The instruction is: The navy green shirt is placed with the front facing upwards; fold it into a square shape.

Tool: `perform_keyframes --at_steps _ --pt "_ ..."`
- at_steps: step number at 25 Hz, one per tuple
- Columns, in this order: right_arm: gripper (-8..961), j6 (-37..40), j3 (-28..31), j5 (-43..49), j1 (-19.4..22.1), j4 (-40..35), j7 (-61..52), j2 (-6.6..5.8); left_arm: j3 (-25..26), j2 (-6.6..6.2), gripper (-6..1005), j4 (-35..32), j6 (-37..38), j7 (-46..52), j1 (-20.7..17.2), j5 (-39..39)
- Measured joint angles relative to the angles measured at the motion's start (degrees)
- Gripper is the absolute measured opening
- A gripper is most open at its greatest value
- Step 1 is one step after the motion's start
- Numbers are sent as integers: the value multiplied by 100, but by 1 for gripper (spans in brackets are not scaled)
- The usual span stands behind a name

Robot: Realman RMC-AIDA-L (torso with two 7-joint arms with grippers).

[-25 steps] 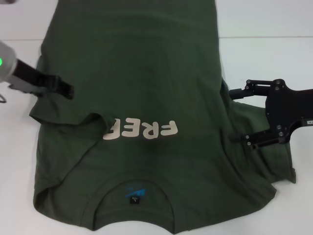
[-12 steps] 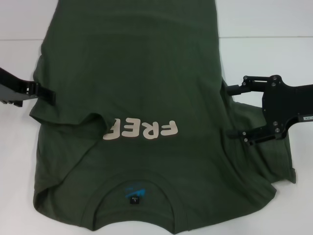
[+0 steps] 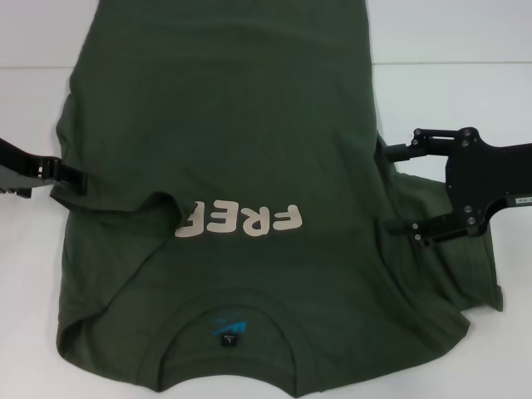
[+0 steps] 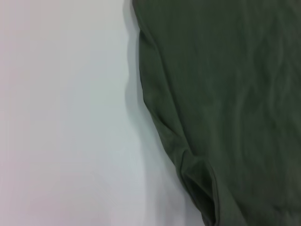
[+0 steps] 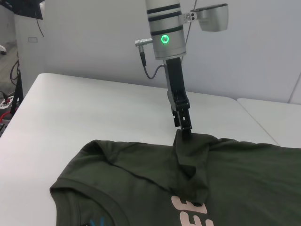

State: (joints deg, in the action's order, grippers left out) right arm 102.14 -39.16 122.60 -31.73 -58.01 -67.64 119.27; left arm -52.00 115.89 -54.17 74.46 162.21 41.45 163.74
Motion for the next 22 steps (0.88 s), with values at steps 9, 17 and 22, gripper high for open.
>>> perform_keyframes --at_steps 9,17,22 --pt "945 -81 4 -1 2 50 11 15 -43 0 901 508 -213 -293 127 -4" --pt "945 -156 -4 -18 59 60 22 21 -111 50 715 407 -207 -299 145 -3" --pt "945 -162 -4 -22 70 62 47 19 -131 77 456 407 -235 -310 144 -9"
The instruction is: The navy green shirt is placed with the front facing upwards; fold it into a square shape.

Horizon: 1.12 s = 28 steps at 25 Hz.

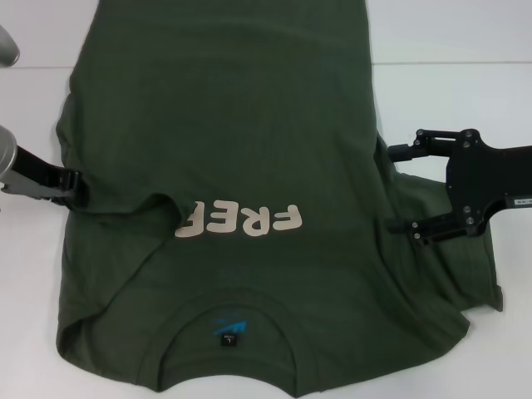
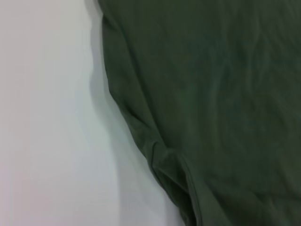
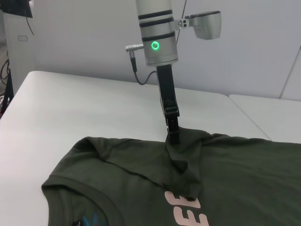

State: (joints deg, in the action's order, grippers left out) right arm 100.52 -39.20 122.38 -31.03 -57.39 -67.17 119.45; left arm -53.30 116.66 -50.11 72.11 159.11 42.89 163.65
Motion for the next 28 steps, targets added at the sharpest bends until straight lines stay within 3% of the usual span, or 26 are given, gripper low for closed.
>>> perform_keyframes --at_steps 9,14,20,24,28 --pt "944 0 12 -13 1 9 17 -1 27 132 258 -334 226 -118 22 -69" --pt "944 2 18 -13 1 11 30 -1 44 268 34 -611 399 -118 191 -141" --pt "944 1 10 1 27 27 121 -1 17 459 29 -660 -9 -64 410 -115" --pt "945 3 13 9 63 51 140 -8 45 448 36 -590 -272 69 508 -78" --pt "945 4 32 19 106 56 160 -21 124 425 181 -568 -611 351 455 -141"
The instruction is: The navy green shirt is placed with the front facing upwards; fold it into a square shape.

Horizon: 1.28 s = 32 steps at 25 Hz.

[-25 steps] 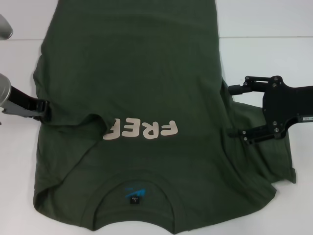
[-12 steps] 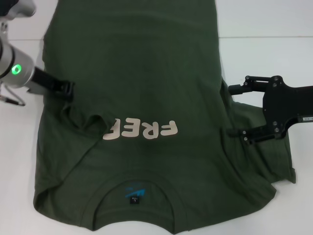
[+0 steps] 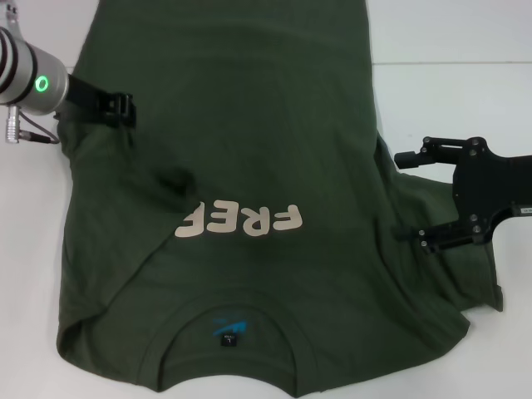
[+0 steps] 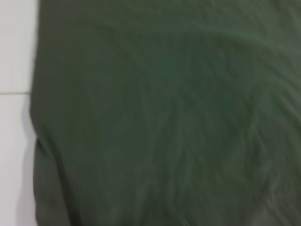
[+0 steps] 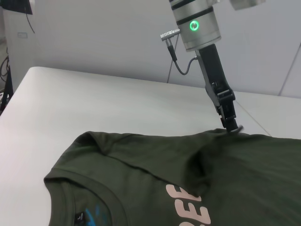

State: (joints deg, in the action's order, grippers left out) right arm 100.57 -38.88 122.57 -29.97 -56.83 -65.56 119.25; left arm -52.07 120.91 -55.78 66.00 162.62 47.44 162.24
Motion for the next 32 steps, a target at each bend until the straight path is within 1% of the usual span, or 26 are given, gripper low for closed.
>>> perform_keyframes --at_steps 3,7,11,13,16,18,19,20,21,22,23,24,25,26,27,28,30,32 --pt "945 -2 9 0 28 0 12 -9 144 41 238 73 -176 -37 -10 -92" --pt "945 -3 12 -13 41 3 14 -15 127 57 314 258 -298 -80 35 -184" --pt "944 27 23 -25 41 -16 -11 -22 133 83 390 153 -281 -226 1 -212" --pt "944 34 53 -28 49 -27 -49 -24 182 114 488 -34 -205 -418 -141 -353" --pt "943 35 166 -32 69 -39 -168 -31 326 202 635 -596 8 -1176 -665 -1257" --pt "943 41 269 -32 96 -68 -277 -38 434 250 702 -911 204 -2044 -1185 -2325" --pt "943 48 321 -32 118 -105 -349 -37 434 250 735 -911 204 -2044 -1185 -2325" --pt "943 54 368 -32 142 -157 -437 -29 507 238 769 -961 466 -2841 -1603 -3226" --pt "942 81 439 -33 189 -293 -646 -5 507 238 803 -961 466 -2841 -1603 -3226" --pt "942 81 439 -33 189 -293 -646 -5 573 188 836 -857 767 -3512 -1885 -3905" --pt "942 110 463 -34 219 -380 -791 14 689 143 854 -660 1073 -4090 -2101 -4369" --pt "942 155 472 -36 248 -450 -950 22 866 128 872 -417 1426 -4752 -2266 -4762" --pt "942 190 476 -43 274 -518 -1128 26 972 128 889 -318 1541 -4977 -2323 -4866" --pt "941 217 476 -48 295 -571 -1297 28 1241 141 907 -69 1913 -5609 -2469 -5133" --pt "941 236 476 -53 317 -635 -1514 29 1427 148 925 93 2213 -6043 -2562 -5276" --pt "941 246 477 -57 341 -697 -1731 29 1527 151 923 173 2348 -6224 -2611 -5326" --pt "941 249 477 -59 378 -811 -2117 29 1867 131 920 440 2852 -6930 -2771 -5366" --pt "940 248 478 -55 411 -1012 -2568 29 1978 114 917 554 3064 -7290 -2857 -5306"
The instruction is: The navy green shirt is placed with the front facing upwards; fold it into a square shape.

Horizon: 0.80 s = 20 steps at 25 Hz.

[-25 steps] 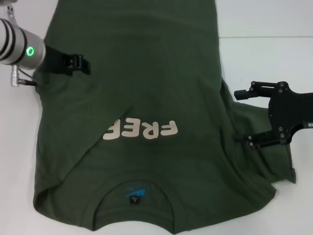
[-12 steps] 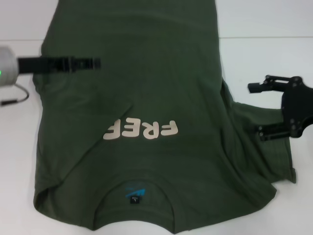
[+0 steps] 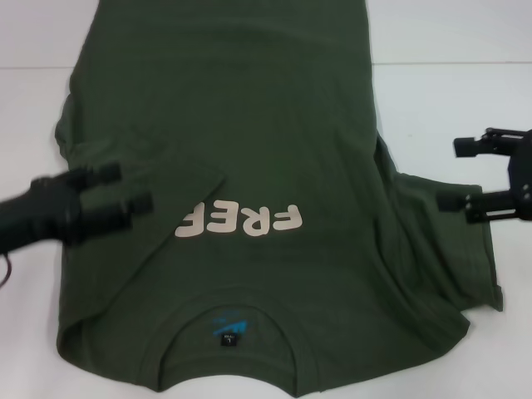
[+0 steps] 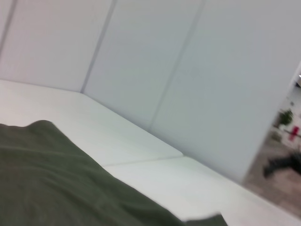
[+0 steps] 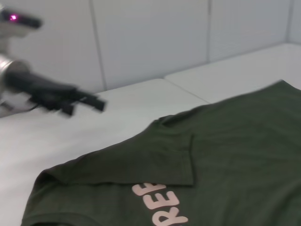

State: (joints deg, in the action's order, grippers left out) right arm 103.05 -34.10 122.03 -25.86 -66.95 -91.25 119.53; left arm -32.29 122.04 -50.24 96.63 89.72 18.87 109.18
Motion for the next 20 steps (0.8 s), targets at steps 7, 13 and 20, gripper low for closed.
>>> perform_keyframes --at_steps 7,13,20 --pt "939 73 -87 559 -115 -898 -1801 -14 136 -16 917 214 450 -1408 -262 712" --pt "932 927 -214 2030 -867 -1311 -3320 -59 671 -166 916 228 1307 -1904 -223 1366" --pt "917 1066 -1120 3707 -1545 -1099 -4820 2 779 -237 916 91 1554 -1976 -165 1740"
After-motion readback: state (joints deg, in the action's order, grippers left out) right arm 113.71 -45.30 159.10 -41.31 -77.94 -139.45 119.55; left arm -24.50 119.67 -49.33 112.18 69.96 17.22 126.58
